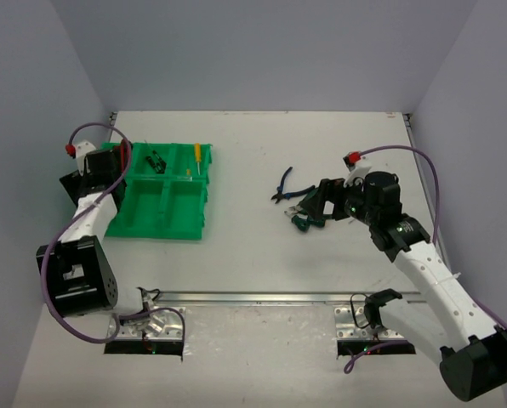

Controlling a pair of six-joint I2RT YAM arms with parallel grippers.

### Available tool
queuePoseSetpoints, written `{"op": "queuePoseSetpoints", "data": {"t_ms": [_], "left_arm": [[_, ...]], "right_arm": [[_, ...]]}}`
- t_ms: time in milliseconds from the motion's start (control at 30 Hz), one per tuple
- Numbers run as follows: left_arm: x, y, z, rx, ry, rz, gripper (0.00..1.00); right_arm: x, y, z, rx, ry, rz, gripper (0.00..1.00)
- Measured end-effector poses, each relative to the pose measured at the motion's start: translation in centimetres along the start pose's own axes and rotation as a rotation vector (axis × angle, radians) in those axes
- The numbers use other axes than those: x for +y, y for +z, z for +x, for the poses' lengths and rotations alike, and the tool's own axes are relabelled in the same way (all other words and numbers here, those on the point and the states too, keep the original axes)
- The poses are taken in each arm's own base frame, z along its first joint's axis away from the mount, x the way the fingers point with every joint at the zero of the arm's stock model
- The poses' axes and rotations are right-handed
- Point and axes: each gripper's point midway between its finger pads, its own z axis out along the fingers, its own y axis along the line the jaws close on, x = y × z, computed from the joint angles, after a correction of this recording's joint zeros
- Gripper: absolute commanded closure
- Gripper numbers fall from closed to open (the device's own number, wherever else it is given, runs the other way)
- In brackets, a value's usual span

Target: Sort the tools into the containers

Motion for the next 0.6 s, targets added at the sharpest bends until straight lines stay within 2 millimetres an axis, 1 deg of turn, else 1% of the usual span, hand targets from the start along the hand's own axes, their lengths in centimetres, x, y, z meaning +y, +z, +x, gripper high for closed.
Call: {"op": "queuePoseSetpoints", "data": {"t_ms": [67,167,267,300,367,400,433,467,567,600], "left_arm": [[0.0,-1.0,-1.3,-0.019,-0.047,0.027,0.0],[-0.7,-3.2,-4.6,-0.074,-0.144,0.114,0.0],[-2.0,-6.8,-8.5,-0.127,-0.269,0.282,0.0],[-2.6,-8.5,-9.6,-0.144,-0.32,0.36,0.0],[-3.7,-11.7,-10.6,-0.16,-0.386,0.511,0.0],[-4.6,-13.3,-10.7,-0.165,-0.403,0.596,0.0],[-5.6,-14.9,-10.1,-0.155,-0.409,0.68,0.0],[-6.8,-16.0,-8.8,-0.127,-0.391,0.749,0.0],[-10.8,-19.5,-2.8,0.005,-0.257,0.912,0.0],[-11.7,-20.7,-1.2,0.036,-0.21,0.958,0.0]], "right_arm": [[-0.6,0.3,0.2,0.005,0.017,0.029,0.01],[-2.0,0.8,0.9,0.018,0.066,0.102,0.01],[-3.8,1.6,1.7,0.036,0.151,0.206,0.01],[-4.7,1.9,2.2,0.049,0.186,0.253,0.01],[-6.1,2.2,3.2,0.082,0.239,0.342,0.01],[-7.1,2.2,3.8,0.107,0.259,0.402,0.01],[-8.3,2.1,4.2,0.13,0.278,0.482,0.01],[-9.4,2.0,4.4,0.142,0.295,0.555,0.01],[-13.0,1.5,3.9,0.144,0.353,0.735,0.01],[-14.2,1.3,3.7,0.143,0.374,0.787,0.01]]}}
